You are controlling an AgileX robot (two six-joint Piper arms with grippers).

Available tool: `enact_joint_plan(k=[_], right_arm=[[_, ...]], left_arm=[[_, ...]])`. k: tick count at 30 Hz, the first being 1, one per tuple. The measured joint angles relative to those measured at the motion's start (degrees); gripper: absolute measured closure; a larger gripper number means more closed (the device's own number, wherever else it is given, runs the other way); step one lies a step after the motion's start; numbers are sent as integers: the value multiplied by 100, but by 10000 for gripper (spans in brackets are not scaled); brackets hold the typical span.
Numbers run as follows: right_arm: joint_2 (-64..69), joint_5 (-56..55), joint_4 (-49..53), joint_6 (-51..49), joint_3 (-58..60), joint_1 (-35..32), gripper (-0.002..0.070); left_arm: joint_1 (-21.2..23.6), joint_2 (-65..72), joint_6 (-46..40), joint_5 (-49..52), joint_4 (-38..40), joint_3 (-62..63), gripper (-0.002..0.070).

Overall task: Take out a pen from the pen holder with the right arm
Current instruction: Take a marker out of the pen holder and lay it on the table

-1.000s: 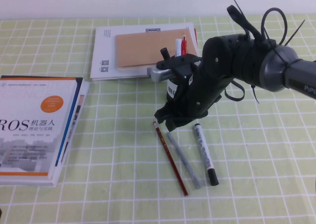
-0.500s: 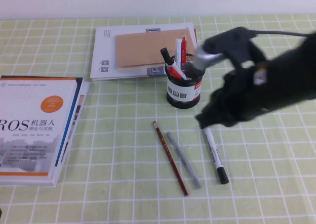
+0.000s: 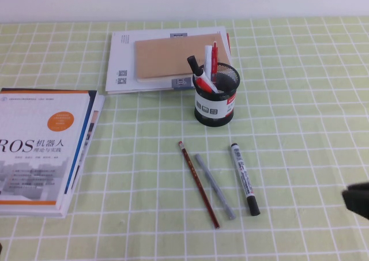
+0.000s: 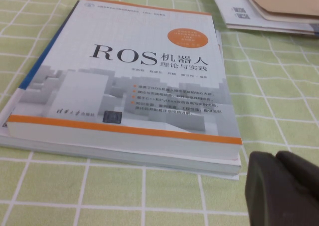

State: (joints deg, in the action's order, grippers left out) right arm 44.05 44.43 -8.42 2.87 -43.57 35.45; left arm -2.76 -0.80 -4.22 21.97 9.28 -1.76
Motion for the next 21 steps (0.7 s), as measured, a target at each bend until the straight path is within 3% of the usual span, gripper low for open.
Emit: enact_joint_plan(k=[9, 14, 21], right_arm=[[-1276, -510, 281, -153, 1102, 0, 688], [-1320, -1194, 1000, -1101, 1810, -28, 688], [-2029, -2362, 1314, -1545, 2891, -1759, 688]], left_arm=[[0, 0, 0, 0, 0, 0, 683], [0, 0, 0, 0, 0, 0, 683], [0, 0, 0, 0, 0, 0, 683]])
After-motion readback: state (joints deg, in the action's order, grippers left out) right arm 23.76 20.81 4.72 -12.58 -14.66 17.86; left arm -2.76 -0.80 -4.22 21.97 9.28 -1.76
